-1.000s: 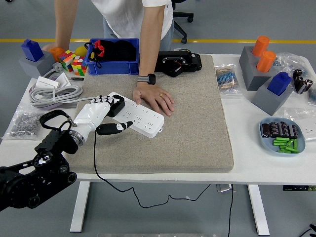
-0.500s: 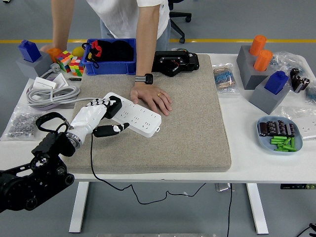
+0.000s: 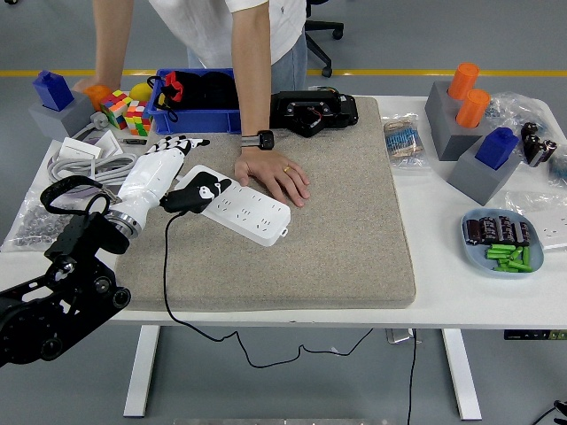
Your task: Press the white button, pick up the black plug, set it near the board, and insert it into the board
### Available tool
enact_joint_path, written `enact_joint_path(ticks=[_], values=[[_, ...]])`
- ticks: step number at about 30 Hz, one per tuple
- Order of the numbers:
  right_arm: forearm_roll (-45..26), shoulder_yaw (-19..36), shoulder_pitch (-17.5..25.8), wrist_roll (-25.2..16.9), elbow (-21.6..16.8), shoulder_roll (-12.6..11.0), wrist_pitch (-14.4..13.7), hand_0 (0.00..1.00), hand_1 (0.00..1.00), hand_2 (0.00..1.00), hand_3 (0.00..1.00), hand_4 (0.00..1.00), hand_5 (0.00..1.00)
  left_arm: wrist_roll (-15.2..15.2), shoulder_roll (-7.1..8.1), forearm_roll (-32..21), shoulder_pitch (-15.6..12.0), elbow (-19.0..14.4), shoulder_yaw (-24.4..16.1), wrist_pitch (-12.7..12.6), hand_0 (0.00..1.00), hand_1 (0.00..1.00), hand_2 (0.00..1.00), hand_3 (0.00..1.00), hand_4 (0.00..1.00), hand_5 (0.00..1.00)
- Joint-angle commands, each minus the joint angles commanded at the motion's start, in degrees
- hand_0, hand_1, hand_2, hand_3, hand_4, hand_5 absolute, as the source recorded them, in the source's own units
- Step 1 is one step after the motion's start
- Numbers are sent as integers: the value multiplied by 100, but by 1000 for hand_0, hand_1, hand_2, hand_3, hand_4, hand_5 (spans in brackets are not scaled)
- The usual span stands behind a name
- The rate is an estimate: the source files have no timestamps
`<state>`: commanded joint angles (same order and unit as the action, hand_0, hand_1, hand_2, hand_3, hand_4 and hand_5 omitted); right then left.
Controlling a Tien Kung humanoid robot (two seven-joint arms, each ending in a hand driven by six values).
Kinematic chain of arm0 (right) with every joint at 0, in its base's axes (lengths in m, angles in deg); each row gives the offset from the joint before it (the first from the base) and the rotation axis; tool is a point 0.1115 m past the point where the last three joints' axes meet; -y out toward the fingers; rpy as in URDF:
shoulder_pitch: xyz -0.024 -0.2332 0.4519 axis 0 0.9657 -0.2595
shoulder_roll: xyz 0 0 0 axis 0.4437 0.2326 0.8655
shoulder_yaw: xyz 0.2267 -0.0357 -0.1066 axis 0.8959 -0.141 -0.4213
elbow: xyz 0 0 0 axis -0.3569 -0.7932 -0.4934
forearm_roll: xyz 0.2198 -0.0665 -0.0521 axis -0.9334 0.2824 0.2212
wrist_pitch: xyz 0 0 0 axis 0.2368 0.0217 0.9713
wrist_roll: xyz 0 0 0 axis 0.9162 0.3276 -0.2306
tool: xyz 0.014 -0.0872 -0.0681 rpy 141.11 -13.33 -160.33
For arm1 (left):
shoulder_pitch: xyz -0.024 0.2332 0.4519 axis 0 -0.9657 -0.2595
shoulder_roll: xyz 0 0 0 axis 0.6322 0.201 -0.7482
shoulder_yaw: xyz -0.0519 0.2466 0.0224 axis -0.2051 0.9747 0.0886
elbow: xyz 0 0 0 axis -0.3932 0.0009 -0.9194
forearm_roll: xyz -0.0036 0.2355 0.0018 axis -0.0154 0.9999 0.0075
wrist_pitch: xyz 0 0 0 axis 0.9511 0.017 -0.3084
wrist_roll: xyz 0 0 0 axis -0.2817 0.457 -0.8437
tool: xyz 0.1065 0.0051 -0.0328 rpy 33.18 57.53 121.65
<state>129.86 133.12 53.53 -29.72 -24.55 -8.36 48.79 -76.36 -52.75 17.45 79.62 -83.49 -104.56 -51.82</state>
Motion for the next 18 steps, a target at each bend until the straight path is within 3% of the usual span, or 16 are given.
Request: enact_joint_path(ticks=[9,15,18], values=[[5,4,8,4,0,9,3,621,592,580,578,637,365,26,-62,36,-197,103,-847,-16,998,994,956,915,844,757],[2,-8,7,7,0,8,3,621,592,580,577,637,366,105,-189,130,-372,230,-1584,14,998,993,957,914,847,758],[-3,-3,3,6,0,9,1,621,592,580,577,637,366,130,-227,163,-409,254,-1731,24,998,993,957,914,847,758]])
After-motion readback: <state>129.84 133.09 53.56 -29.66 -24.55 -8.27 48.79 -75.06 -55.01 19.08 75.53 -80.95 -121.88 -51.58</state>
